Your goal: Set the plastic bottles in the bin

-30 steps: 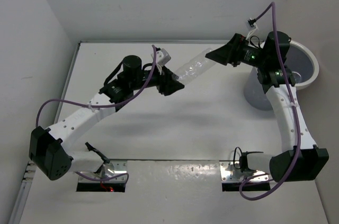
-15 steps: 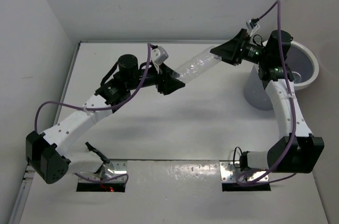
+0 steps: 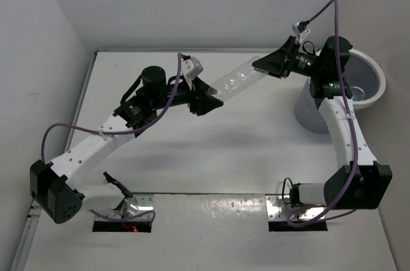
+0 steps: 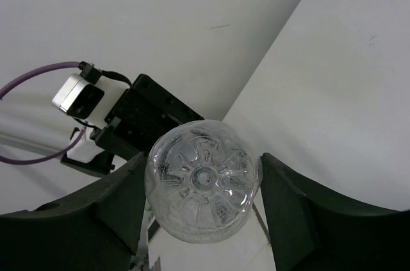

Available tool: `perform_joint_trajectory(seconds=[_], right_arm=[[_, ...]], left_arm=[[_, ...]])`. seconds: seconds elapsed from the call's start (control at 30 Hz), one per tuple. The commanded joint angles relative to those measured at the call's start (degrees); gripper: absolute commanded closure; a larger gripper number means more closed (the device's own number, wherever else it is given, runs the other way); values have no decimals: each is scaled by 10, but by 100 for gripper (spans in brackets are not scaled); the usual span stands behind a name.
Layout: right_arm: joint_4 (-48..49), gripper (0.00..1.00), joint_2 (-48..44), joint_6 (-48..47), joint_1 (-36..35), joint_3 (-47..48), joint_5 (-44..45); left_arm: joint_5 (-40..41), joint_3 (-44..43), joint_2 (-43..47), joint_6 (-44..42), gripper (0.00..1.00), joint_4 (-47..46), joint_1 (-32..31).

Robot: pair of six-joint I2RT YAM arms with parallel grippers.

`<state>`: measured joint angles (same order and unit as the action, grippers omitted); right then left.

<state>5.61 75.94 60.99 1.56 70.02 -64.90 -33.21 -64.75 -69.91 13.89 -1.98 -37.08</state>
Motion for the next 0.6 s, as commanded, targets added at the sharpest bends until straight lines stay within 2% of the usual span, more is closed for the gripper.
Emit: perform_joint_trajectory(seconds=[0.0,0.1,0.2,0.23,0.3,0.33,0.4,0.43,0.47,0.57], right_arm=[[39,37,-13,21,-10,-5,-38],[27,42,-7,16,-10,13,-61],[-16,56,-5,-14,-10,39,-69],[-39,66,-5,-26,-7,42,-68],[-54,75,-7,-53,8,63,-64],[-112,78,-6,-74,19,71,-60],[-165,82,0,-126,36,109,-36],[-248,84,-3,-195,60,144,-30],[-278,85,3,-221,70,184,-16],[-407,90,17,-334,120,291,21]], left_arm=[[6,-12,26,-17,100,-52,-7],[26,-12,26,-22,100,-52,-7],[32,-12,21,-22,100,-52,-7],[38,-12,15,-22,81,-47,-7],[50,-18,10,-15,30,-30,-7],[60,-24,5,-15,0,-16,-7],[102,-49,-11,-22,0,42,-7],[116,-56,-16,-32,0,61,-7],[127,-56,-16,-43,0,77,0],[168,-39,-16,-85,0,92,21]])
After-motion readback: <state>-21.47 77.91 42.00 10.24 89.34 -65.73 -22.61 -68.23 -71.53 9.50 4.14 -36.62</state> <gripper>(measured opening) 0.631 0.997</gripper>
